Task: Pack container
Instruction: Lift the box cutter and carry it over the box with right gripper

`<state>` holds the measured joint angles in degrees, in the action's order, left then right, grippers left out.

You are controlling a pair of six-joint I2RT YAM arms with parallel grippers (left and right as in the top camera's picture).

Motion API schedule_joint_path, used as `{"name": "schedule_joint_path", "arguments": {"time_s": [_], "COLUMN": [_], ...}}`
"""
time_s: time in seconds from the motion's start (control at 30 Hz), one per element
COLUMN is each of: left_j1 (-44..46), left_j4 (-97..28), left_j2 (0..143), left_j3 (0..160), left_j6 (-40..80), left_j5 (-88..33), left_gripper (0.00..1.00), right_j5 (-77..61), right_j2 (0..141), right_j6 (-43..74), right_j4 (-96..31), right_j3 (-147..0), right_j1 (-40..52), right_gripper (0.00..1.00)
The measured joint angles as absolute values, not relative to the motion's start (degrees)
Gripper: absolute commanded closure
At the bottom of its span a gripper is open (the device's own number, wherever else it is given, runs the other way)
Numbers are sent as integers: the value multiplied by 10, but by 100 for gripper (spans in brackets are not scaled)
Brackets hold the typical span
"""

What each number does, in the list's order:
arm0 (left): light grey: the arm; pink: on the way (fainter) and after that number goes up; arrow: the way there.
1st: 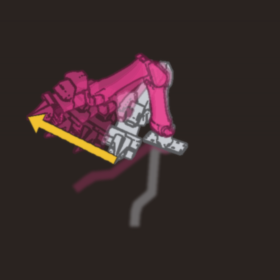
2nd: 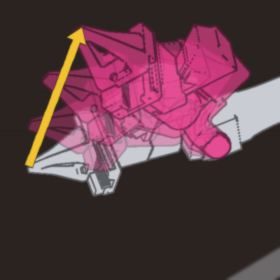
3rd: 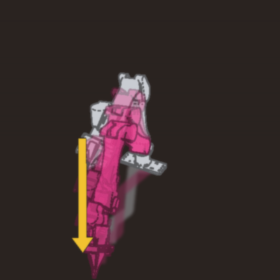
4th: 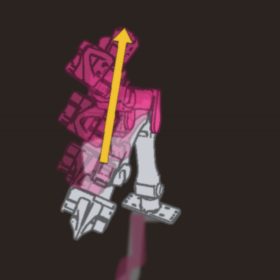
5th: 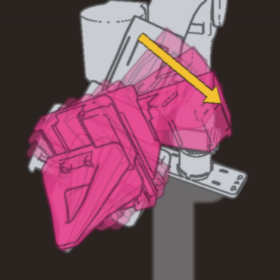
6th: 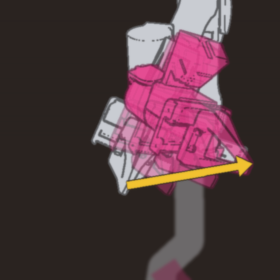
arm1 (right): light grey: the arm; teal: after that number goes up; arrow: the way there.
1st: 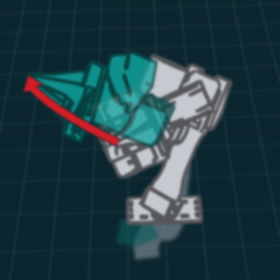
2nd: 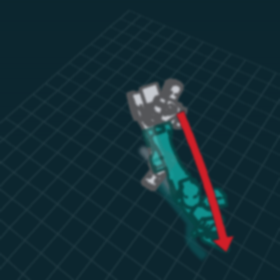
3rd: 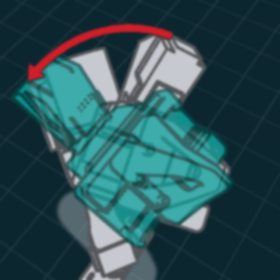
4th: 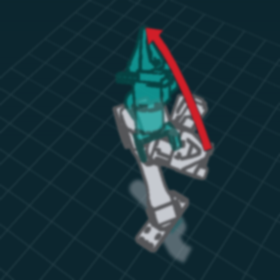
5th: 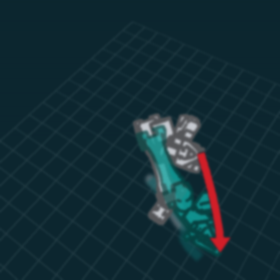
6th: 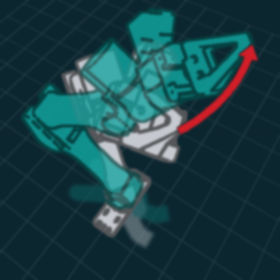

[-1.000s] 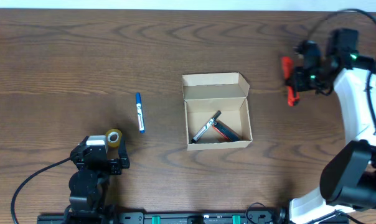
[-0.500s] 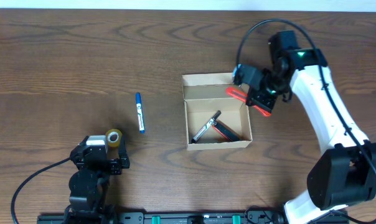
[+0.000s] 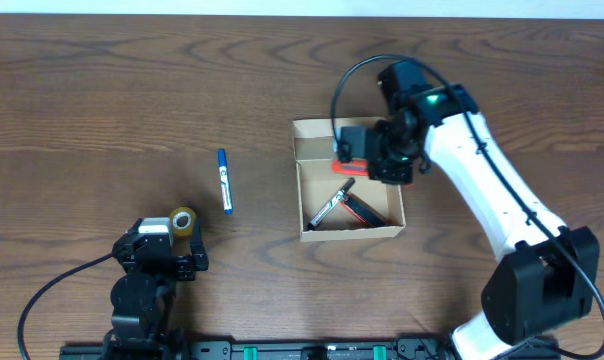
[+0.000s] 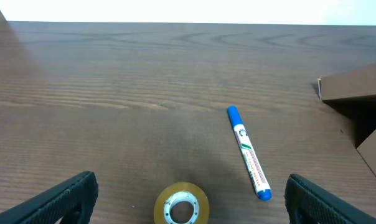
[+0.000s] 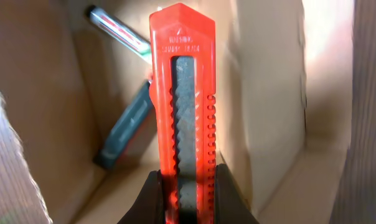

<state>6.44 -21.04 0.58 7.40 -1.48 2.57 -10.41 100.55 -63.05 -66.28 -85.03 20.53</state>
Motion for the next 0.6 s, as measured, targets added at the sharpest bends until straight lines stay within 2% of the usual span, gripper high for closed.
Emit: {"name": "schedule_joint_path", "arguments": {"time_s": [0.2,0.6], "left_j1": [64,64], "left_j4": [-210,-210], "left_j2": [6,6], "left_j3": [74,74], "left_j6": [-15,-15], "left_j5": [26,26], "left_gripper": [5,5], "right_j5": [-107,-127], "right_j2": [1006,1006], "right_j6": [-635,-656], "right_j4": [-649,-633], "right_j3": [-850,-814], "right_j1": [243,246], "right_gripper": [99,99]}}
